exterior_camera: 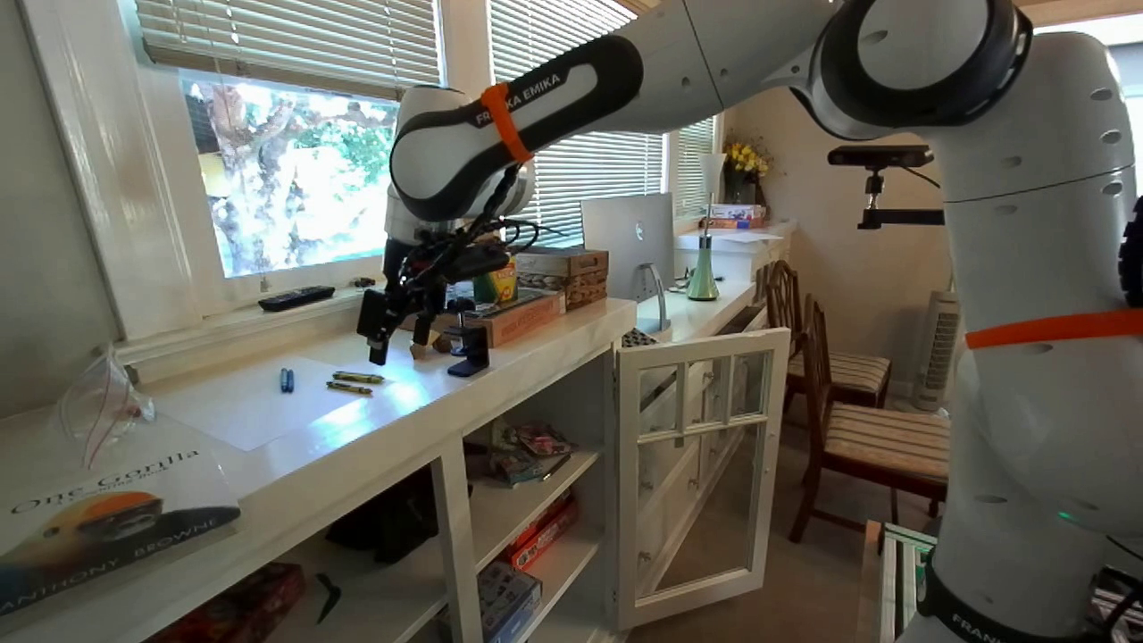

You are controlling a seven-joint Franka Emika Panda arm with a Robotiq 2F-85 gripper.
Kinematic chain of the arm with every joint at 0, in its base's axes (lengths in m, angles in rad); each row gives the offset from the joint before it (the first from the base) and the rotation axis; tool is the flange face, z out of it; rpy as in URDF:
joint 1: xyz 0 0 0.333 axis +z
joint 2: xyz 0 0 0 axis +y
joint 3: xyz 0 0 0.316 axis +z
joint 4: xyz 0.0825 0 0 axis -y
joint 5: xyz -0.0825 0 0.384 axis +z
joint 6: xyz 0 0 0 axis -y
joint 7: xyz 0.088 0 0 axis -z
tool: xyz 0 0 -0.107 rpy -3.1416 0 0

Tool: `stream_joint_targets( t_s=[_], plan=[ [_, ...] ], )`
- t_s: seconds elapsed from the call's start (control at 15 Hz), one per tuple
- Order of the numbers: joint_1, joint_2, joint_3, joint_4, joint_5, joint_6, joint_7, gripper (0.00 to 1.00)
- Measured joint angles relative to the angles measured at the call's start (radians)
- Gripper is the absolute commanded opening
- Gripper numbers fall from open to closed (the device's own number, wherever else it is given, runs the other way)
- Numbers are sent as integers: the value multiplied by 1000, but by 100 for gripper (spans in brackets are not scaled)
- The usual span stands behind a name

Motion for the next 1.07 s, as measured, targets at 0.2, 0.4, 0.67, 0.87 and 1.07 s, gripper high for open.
stream_joint_targets(
  t_s=[0.2, 0.4, 0.67, 0.87, 1.07],
  plan=[
    [5, 35, 7, 27, -2, 12, 0, 100],
    [11, 63, 15, 49, -2, 28, 0, 100],
    [14, 94, 17, 80, -6, 37, 0, 100],
    [14, 118, 17, 105, -9, 38, 1, 100],
    [16, 143, 17, 131, -12, 38, 2, 100]
  ],
)
